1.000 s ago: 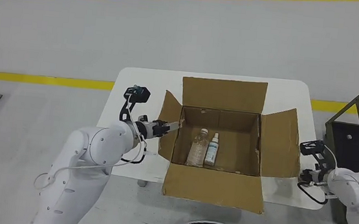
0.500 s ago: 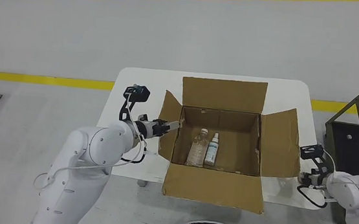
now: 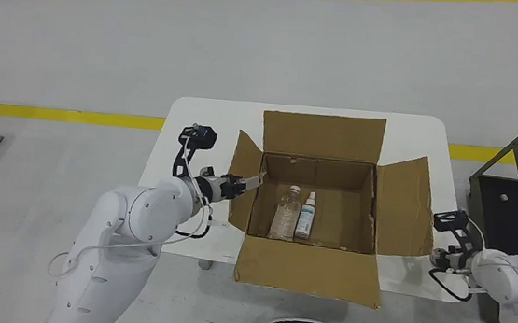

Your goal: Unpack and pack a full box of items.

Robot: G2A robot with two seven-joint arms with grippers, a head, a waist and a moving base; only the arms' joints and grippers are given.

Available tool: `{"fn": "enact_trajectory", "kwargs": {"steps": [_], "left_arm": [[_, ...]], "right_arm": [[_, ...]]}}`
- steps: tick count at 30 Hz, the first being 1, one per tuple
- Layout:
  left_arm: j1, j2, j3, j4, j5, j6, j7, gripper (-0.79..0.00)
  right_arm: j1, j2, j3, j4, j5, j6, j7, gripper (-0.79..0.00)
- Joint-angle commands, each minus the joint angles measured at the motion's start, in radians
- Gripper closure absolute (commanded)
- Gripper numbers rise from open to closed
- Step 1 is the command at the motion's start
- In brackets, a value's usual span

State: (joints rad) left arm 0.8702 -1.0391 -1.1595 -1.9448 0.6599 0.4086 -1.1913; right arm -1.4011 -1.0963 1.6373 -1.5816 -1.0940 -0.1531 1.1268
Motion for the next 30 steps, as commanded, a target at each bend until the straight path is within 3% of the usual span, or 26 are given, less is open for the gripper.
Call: {"fn": "enact_trajectory", "kwargs": {"steps": [1, 15, 17, 19, 20, 27, 30], "left_arm": [[0.001, 0.0, 0.0, -0.001, 0.0, 0.001, -0.001, -0.785], [0.005, -0.001, 0.0, -0.003, 0.003, 0.011, -0.004, -0.785], [0.006, -0.002, 0.0, -0.002, 0.002, 0.011, -0.005, -0.785], [0.005, -0.002, -0.001, 0.0, 0.002, 0.01, -0.005, -0.785], [0.004, -0.002, -0.002, 0.001, 0.002, 0.009, -0.006, -0.785], [-0.002, -0.003, 0.0, 0.009, 0.0, 0.002, -0.01, -0.785], [-0.006, -0.003, 0.002, 0.014, -0.002, -0.001, -0.011, -0.785]], "right_arm": [[-0.001, 0.001, 0.0, 0.004, 0.0, -0.001, -0.002, -0.336], [0.014, 0.006, -0.019, 0.031, 0.012, 0.0, -0.011, -0.268], [0.016, 0.007, -0.023, 0.034, 0.013, -0.001, -0.011, -0.203], [0.018, 0.008, -0.025, 0.034, 0.015, 0.001, -0.013, -0.034], [0.018, 0.008, -0.024, 0.033, 0.022, 0.003, -0.018, 0.0], [0.01, 0.009, 0.029, -0.011, 0.155, 0.036, -0.047, 0.0], [0.01, 0.004, 0.088, -0.032, 0.33, 0.089, -0.092, 0.0]]}}
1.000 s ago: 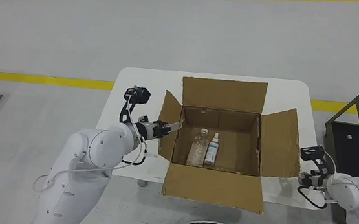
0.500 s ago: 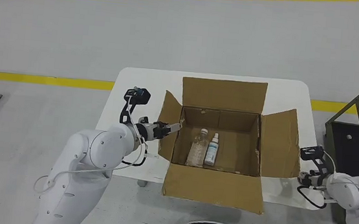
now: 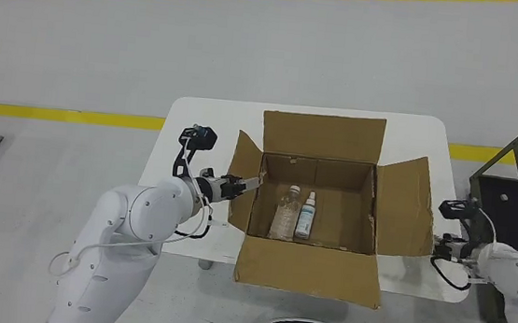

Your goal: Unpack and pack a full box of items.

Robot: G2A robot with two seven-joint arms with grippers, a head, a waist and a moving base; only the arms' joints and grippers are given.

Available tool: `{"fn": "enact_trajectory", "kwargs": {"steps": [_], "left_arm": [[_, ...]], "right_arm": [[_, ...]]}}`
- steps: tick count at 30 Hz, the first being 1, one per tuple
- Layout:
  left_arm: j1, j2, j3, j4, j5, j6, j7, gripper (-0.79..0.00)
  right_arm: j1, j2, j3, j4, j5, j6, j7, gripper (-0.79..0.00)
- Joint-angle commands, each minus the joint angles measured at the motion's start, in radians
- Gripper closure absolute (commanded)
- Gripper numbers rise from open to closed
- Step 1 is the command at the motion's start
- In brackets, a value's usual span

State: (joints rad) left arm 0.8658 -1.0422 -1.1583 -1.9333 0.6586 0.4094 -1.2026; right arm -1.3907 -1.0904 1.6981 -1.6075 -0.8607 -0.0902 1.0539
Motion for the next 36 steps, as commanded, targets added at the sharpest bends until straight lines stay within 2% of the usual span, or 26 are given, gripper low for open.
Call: {"fn": "enact_trajectory", "kwargs": {"steps": [1, 5, 10, 13, 16, 19, 22, 25, 29, 32, 36], "left_arm": [[-0.002, -0.001, 0.001, 0.004, -0.002, -0.002, 0.001, -0.785], [-0.005, -0.001, 0.001, 0.009, -0.004, -0.004, 0.002, -0.785], [-0.002, 0.0, -0.01, 0.014, -0.008, -0.007, 0.001, -0.785], [0.003, 0.001, -0.018, 0.013, -0.008, -0.009, 0.003, -0.785], [0.007, 0.002, -0.022, 0.012, -0.009, -0.011, 0.003, -0.785], [0.009, 0.003, -0.025, 0.013, -0.008, -0.013, 0.006, -0.785], [0.011, 0.002, -0.028, 0.015, -0.013, -0.014, 0.01, -0.785], [0.012, 0.002, -0.031, 0.016, -0.014, -0.015, 0.017, -0.785], [0.02, 0.004, -0.045, 0.016, -0.017, -0.011, 0.025, -0.785], [0.031, 0.006, -0.061, 0.012, -0.016, -0.006, 0.028, -0.785], [0.046, 0.01, -0.078, 0.005, -0.014, -0.006, 0.028, -0.785]], "right_arm": [[0.002, -0.005, 0.052, -0.011, 0.18, 0.049, -0.036, 0.0], [0.006, -0.019, 0.161, -0.018, 0.567, 0.141, -0.11, 0.0], [0.004, -0.031, 0.261, -0.047, 0.968, 0.17, -0.15, 0.0], [-0.018, -0.036, 0.28, -0.123, 1.097, 0.159, -0.165, 0.0], [-0.03, -0.038, 0.267, -0.204, 1.136, 0.152, -0.181, 0.0], [-0.024, -0.033, 0.214, -0.277, 1.062, 0.175, -0.181, 0.0], [-0.008, -0.024, 0.101, -0.364, 0.826, 0.215, -0.189, 0.0], [0.032, -0.02, -0.068, -0.406, 0.57, 0.258, -0.186, 0.0], [0.117, -0.021, -0.315, -0.364, 0.2, 0.314, -0.184, 0.0], [0.195, -0.032, -0.467, -0.278, 0.015, 0.372, -0.181, 0.0], [0.288, -0.055, -0.613, -0.157, -0.129, 0.439, -0.192, 0.0]]}}
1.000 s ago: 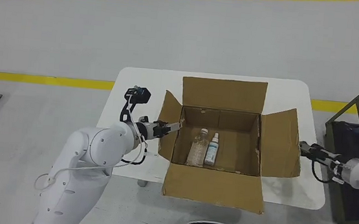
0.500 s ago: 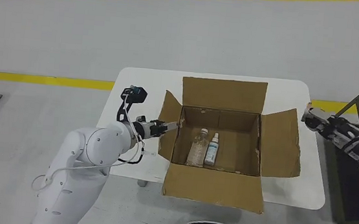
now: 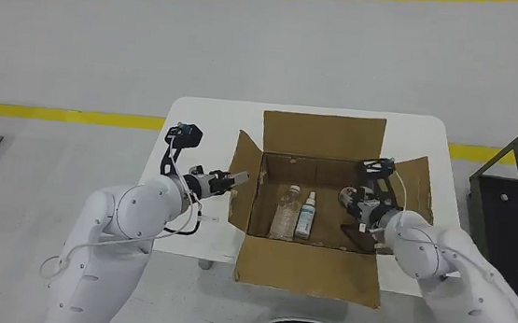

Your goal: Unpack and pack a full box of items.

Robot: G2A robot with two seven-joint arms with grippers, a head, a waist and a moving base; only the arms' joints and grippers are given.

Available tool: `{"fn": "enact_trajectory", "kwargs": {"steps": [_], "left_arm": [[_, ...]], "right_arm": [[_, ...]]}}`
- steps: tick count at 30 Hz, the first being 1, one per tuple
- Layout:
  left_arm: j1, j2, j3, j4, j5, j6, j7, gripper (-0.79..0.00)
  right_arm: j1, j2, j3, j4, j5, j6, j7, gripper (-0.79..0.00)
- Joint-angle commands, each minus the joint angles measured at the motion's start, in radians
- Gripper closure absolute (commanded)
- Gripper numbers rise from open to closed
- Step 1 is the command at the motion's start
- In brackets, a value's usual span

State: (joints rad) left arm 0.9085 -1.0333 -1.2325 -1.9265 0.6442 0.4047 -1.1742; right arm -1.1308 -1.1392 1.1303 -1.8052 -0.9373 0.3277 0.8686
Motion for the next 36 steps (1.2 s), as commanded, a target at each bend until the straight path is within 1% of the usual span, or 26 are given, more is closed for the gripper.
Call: {"fn": "enact_trajectory", "kwargs": {"steps": [1, 6, 12, 15, 19, 21, 22, 24, 27, 28, 29, 30, 31, 34, 36], "left_arm": [[0.006, 0.001, -0.006, -0.003, 0.0, -0.002, 0.0, -0.785], [0.008, 0.003, -0.013, -0.006, 0.005, -0.005, -0.002, -0.785], [0.003, 0.004, -0.015, -0.003, 0.007, -0.008, -0.005, -0.785], [0.001, 0.004, -0.013, -0.002, 0.009, -0.008, -0.007, -0.785], [0.001, 0.004, -0.015, -0.002, 0.01, -0.007, -0.006, -0.785], [0.002, 0.005, -0.017, -0.004, 0.012, -0.006, -0.008, -0.785], [0.004, 0.006, -0.018, -0.005, 0.013, -0.006, -0.009, -0.785], [0.006, 0.006, -0.022, -0.008, 0.012, -0.003, -0.009, -0.785], [0.01, 0.007, -0.025, -0.012, 0.014, -0.003, -0.01, -0.785], [0.011, 0.007, -0.025, -0.013, 0.014, -0.003, -0.011, -0.785], [0.011, 0.007, -0.025, -0.014, 0.015, -0.003, -0.011, -0.785], [0.012, 0.007, -0.024, -0.015, 0.014, -0.004, -0.011, -0.785], [0.012, 0.008, -0.024, -0.015, 0.014, -0.004, -0.011, -0.785], [0.011, 0.007, -0.021, -0.016, 0.013, -0.007, -0.011, -0.785], [0.01, 0.007, -0.02, -0.016, 0.014, -0.008, -0.01, -0.785]], "right_arm": [[0.049, -0.014, -0.072, 0.071, -0.062, 0.043, -0.003, 0.0], [0.149, -0.051, -0.178, 0.232, -0.077, 0.09, -0.019, 0.0], [0.226, -0.092, -0.258, 0.366, -0.032, 0.083, -0.037, 0.0], [0.258, -0.111, -0.299, 0.432, -0.034, 0.069, -0.039, -0.003], [0.289, -0.136, -0.346, 0.505, -0.031, 0.059, -0.047, -0.114], [0.301, -0.148, -0.365, 0.531, -0.028, 0.057, -0.054, -0.114], [0.304, -0.153, -0.373, 0.541, -0.029, 0.056, -0.058, -0.132], [0.313, -0.162, -0.381, 0.559, -0.026, 0.056, -0.061, -0.215], [0.32, -0.172, -0.383, 0.575, -0.02, 0.052, -0.066, -0.262], [0.321, -0.174, -0.382, 0.577, -0.019, 0.05, -0.067, -0.302], [0.322, -0.175, -0.379, 0.577, -0.019, 0.05, -0.067, -0.366], [0.322, -0.176, -0.375, 0.575, -0.02, 0.05, -0.065, -0.72], [0.321, -0.177, -0.37, 0.57, -0.019, 0.05, -0.065, -0.785], [0.313, -0.174, -0.343, 0.535, -0.016, 0.045, -0.064, -0.785], [0.298, -0.166, -0.306, 0.484, -0.008, 0.038, -0.068, -0.785]]}}
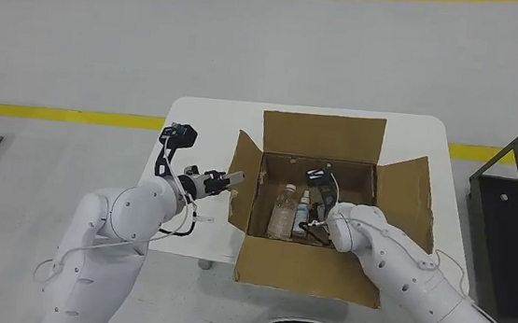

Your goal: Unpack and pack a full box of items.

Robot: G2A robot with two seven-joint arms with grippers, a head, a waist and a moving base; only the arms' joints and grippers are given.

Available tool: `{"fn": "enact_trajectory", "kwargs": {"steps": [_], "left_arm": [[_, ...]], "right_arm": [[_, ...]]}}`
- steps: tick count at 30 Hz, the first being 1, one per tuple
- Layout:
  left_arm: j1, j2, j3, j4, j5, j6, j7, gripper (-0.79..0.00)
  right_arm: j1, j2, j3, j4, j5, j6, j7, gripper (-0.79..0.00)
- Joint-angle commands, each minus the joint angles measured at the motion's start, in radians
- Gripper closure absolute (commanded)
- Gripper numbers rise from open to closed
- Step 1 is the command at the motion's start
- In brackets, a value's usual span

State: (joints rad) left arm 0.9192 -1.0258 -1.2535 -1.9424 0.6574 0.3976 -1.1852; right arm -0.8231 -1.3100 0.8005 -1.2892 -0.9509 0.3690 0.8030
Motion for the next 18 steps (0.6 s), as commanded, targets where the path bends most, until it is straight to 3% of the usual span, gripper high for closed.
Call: {"fn": "enact_trajectory", "kwargs": {"steps": [1, 4, 7, 8, 9, 11, 14, 18], "left_arm": [[-0.001, 0.0, 0.001, 0.0, 0.0, -0.002, 0.001, -0.785], [-0.001, 0.0, 0.002, 0.003, -0.005, -0.004, 0.001, -0.785], [-0.007, -0.002, 0.014, 0.009, -0.008, -0.011, 0.001, -0.785], [-0.01, -0.002, 0.018, 0.009, -0.011, -0.013, 0.001, -0.785], [-0.014, -0.003, 0.022, 0.01, -0.012, -0.014, 0.003, -0.785], [-0.02, -0.004, 0.027, 0.016, -0.013, -0.014, 0.003, -0.785], [-0.027, -0.005, 0.035, 0.024, -0.016, -0.016, 0.003, -0.785], [-0.031, -0.007, 0.042, 0.029, -0.02, -0.018, 0.005, -0.785]], "right_arm": [[-0.022, 0.011, 0.05, -0.074, 0.013, -0.008, 0.0, -0.785], [-0.078, 0.035, 0.163, -0.236, 0.051, 0.003, 0.029, -0.785], [-0.162, 0.061, 0.288, -0.436, 0.074, -0.009, 0.048, -0.711], [-0.194, 0.069, 0.336, -0.502, 0.083, -0.013, 0.044, -0.653], [-0.224, 0.076, 0.386, -0.566, 0.102, -0.024, 0.033, -0.443], [-0.289, 0.088, 0.498, -0.668, 0.13, -0.048, -0.016, -0.24], [-0.388, 0.099, 0.668, -0.763, 0.194, -0.092, -0.133, 0.0], [-0.514, 0.104, 0.893, -0.788, 0.277, -0.115, -0.311, 0.0]]}}
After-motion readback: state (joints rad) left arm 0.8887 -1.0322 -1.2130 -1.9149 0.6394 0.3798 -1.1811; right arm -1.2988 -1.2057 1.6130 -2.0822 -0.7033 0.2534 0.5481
